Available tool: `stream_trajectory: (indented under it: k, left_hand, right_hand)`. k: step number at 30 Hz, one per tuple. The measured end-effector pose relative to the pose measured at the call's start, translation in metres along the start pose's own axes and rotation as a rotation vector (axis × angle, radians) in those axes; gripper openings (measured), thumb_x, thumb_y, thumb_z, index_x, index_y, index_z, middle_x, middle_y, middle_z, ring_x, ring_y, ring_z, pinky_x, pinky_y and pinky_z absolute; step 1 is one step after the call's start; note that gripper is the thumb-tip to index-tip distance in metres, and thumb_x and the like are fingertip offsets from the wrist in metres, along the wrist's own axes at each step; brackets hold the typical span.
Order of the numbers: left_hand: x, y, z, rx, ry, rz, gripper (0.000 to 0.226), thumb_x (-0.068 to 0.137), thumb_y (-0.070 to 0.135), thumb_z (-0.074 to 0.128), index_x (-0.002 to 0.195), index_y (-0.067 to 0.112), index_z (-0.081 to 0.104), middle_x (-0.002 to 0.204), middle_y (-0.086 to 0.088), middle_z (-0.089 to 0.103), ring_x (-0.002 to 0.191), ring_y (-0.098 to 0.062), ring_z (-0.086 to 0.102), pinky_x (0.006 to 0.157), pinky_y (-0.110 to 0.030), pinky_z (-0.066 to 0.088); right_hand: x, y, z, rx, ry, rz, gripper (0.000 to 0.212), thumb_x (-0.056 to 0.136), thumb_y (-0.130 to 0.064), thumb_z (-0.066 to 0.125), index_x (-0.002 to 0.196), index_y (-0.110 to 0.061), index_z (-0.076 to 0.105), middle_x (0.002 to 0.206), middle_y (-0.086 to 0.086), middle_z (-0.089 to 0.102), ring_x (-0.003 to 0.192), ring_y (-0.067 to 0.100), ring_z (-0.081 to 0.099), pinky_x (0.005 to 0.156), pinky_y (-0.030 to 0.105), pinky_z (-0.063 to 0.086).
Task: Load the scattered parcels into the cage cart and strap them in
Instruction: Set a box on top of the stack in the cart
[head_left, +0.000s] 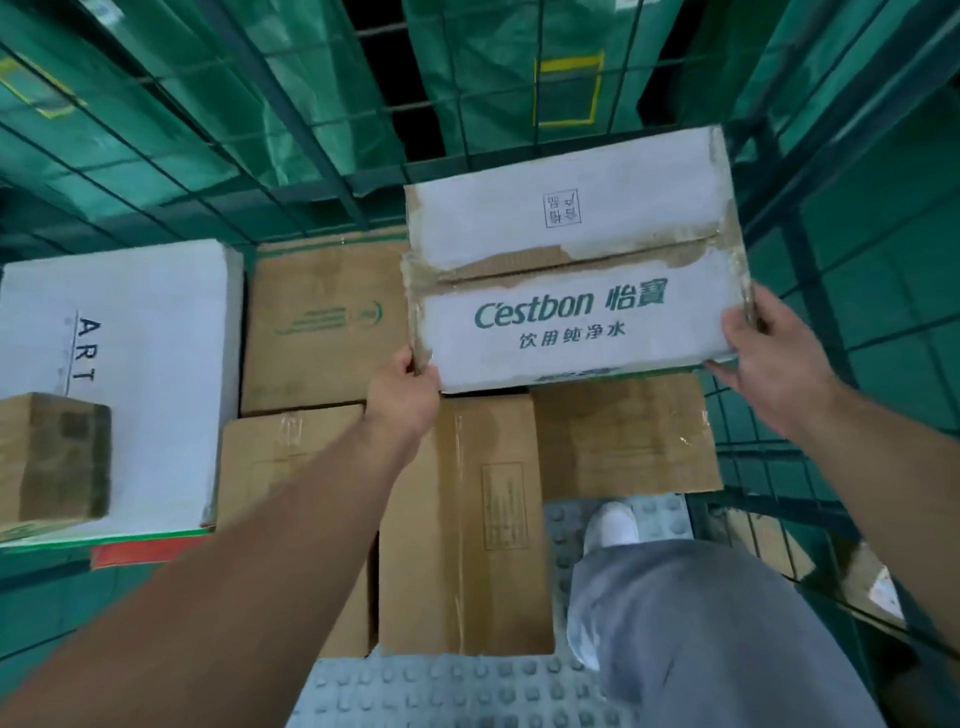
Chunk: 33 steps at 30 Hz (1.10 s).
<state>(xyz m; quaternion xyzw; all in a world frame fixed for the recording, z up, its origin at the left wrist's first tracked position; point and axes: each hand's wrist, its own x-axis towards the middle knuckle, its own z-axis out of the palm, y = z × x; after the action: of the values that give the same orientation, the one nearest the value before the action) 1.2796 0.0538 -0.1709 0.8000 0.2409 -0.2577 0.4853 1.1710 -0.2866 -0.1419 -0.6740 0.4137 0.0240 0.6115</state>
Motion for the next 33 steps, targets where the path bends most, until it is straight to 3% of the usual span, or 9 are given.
stream_trajectory:
  k: [3,6,10,14,17,21,23,28,33]
  left_hand:
    - [-0.005,0.006,0.004,0.141,0.03,0.033,0.038,0.098,0.013,0.054,0.135,0.022,0.057,0.103,0.007,0.067,0.084,-0.016,0.062,0.07,-0.027,0.052]
    - [-0.02,0.011,0.006,0.239,0.02,0.019,0.049,0.102,0.022,0.053,0.15,0.021,0.042,0.127,0.007,0.05,0.097,-0.02,0.051,0.078,-0.026,0.042]
    - [-0.068,0.006,-0.003,0.252,-0.079,0.031,0.039,0.101,0.023,0.054,0.14,0.023,0.053,0.129,0.004,0.056,0.096,-0.015,0.057,0.066,-0.02,0.041]
    - [-0.137,-0.021,-0.03,0.289,-0.203,0.031,0.025,0.104,0.022,0.052,0.127,0.019,0.063,0.109,0.007,0.064,0.077,-0.003,0.056,0.054,-0.015,0.044]
    - [-0.187,-0.05,-0.061,0.301,-0.3,0.032,0.023,0.105,0.026,0.053,0.124,0.02,0.065,0.109,0.004,0.067,0.09,-0.011,0.064,0.062,-0.02,0.044]
    - [-0.254,-0.096,-0.102,0.313,-0.374,0.026,0.015,0.102,0.027,0.056,0.112,0.026,0.068,0.105,0.001,0.071,0.097,-0.018,0.068,0.063,-0.025,0.046]
    - [-0.281,-0.122,-0.114,0.324,-0.408,0.057,0.016,0.1,0.024,0.058,0.11,0.023,0.071,0.102,0.0,0.073,0.094,-0.018,0.068,0.068,-0.027,0.047]
    - [-0.35,-0.177,-0.116,0.422,-0.534,0.01,0.019,0.105,0.027,0.053,0.108,0.015,0.068,0.107,-0.003,0.07,0.091,-0.018,0.067,0.076,-0.032,0.05]
    - [-0.424,-0.204,-0.098,0.606,-0.674,0.062,0.019,0.106,0.029,0.053,0.099,0.017,0.066,0.106,-0.004,0.069,0.096,-0.02,0.068,0.079,-0.032,0.051]
  right_hand:
    - [0.007,0.005,0.006,-0.243,-0.052,-0.005,0.054,0.107,-0.028,0.048,0.157,-0.038,0.031,0.146,-0.009,0.054,0.128,0.019,0.057,0.11,0.036,0.043]
    - [-0.009,0.008,0.014,-0.462,-0.036,0.163,0.073,0.104,-0.036,0.054,0.164,-0.026,0.012,0.163,0.006,0.034,0.143,0.029,0.042,0.108,0.031,0.034]
    - [-0.06,0.009,0.032,-0.586,-0.069,0.197,0.05,0.102,-0.032,0.044,0.142,-0.002,0.049,0.127,0.021,0.06,0.113,0.037,0.059,0.091,0.04,0.048]
    - [-0.137,0.018,0.04,-0.512,-0.113,0.174,0.038,0.103,-0.011,0.041,0.133,0.009,0.054,0.109,0.034,0.061,0.066,0.015,0.046,0.05,0.021,0.039]
    - [-0.208,0.027,0.037,-0.447,-0.118,0.073,0.033,0.105,-0.018,0.047,0.136,-0.018,0.059,0.118,0.002,0.068,0.071,0.002,0.053,0.055,0.009,0.037]
    - [-0.318,0.046,0.032,-0.326,-0.069,0.041,0.015,0.104,-0.031,0.053,0.105,-0.043,0.062,0.104,-0.012,0.072,0.085,0.014,0.069,0.064,0.027,0.05]
    - [-0.371,0.07,0.027,-0.197,-0.018,0.027,0.015,0.099,-0.034,0.056,0.101,-0.046,0.065,0.104,-0.008,0.074,0.088,0.018,0.071,0.073,0.04,0.055]
    - [-0.512,0.139,0.014,-0.004,0.177,0.126,0.021,0.106,-0.019,0.052,0.113,-0.034,0.066,0.099,-0.008,0.075,0.086,0.005,0.07,0.067,0.013,0.046]
    - [-0.624,0.209,-0.014,0.098,0.325,0.265,0.025,0.101,-0.007,0.055,0.103,-0.029,0.067,0.095,-0.003,0.075,0.084,0.015,0.069,0.069,0.015,0.05]
